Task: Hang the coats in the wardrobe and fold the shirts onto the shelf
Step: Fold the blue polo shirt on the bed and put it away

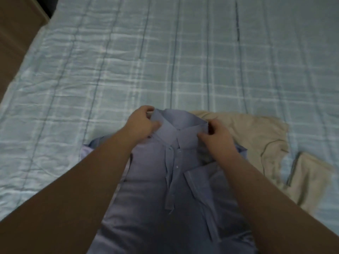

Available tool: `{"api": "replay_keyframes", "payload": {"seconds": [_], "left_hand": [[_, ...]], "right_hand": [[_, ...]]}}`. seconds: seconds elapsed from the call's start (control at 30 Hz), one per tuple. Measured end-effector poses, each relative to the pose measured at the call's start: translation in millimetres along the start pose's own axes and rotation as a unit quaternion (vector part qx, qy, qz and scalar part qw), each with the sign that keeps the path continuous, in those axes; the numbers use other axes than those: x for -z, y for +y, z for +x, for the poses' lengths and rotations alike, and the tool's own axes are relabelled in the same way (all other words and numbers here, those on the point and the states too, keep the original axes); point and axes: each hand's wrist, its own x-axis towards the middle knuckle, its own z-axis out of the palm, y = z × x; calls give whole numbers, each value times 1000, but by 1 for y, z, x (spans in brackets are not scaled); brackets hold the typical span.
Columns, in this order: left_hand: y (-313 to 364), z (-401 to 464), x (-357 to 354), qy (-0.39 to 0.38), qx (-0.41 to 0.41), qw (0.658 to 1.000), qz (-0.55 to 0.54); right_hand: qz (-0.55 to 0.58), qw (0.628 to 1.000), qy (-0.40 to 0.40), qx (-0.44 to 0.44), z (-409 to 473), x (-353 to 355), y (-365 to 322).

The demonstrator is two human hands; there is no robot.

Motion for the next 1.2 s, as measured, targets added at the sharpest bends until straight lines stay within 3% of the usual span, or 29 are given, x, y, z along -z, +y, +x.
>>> {"api": "replay_keyframes", "payload": {"seconds": [0.1, 0.17, 0.23, 0.3, 0.37, 0.43, 0.5, 0.6, 0.77, 0.9, 1.0, 1.2], "left_hand": [[-4, -19, 14, -18, -40, 998, -46], [-13, -34, 24, -7, -165, 986, 19], [-30, -43, 30, -24, -331, 936, 120], [-52, -50, 32, -54, -417, 879, 226], [-69, -57, 33, -69, -404, 856, 315], [-71, -67, 32, -57, -360, 869, 336], [-62, -74, 26, -5, -360, 878, 317], [-41, -81, 2, 61, -374, 861, 340], [-60, -72, -34, 65, -261, 834, 483], [-80, -63, -32, 51, -235, 822, 516], [-73, -63, -21, 38, -247, 840, 483], [-66, -46, 67, 7, -241, 887, 394]], "right_hand": [[34, 998, 5, 55, -11, 11, 10], [-9, 988, 5, 151, -21, 20, 22], [-78, 967, -10, 242, -31, 23, 39], [-136, 946, -45, 291, -39, 22, 55], [-205, 928, -71, 302, -44, 18, 68], [-249, 921, -52, 295, -49, 14, 74], [-240, 932, -1, 270, -54, 11, 65], [-216, 940, 51, 259, -63, 1, 40], [-395, 897, -29, 194, -60, -21, 53], [-422, 891, -55, 159, -58, -19, 73], [-404, 901, -36, 157, -56, -8, 65], [-454, 877, -27, 153, -39, 43, 61]]}}
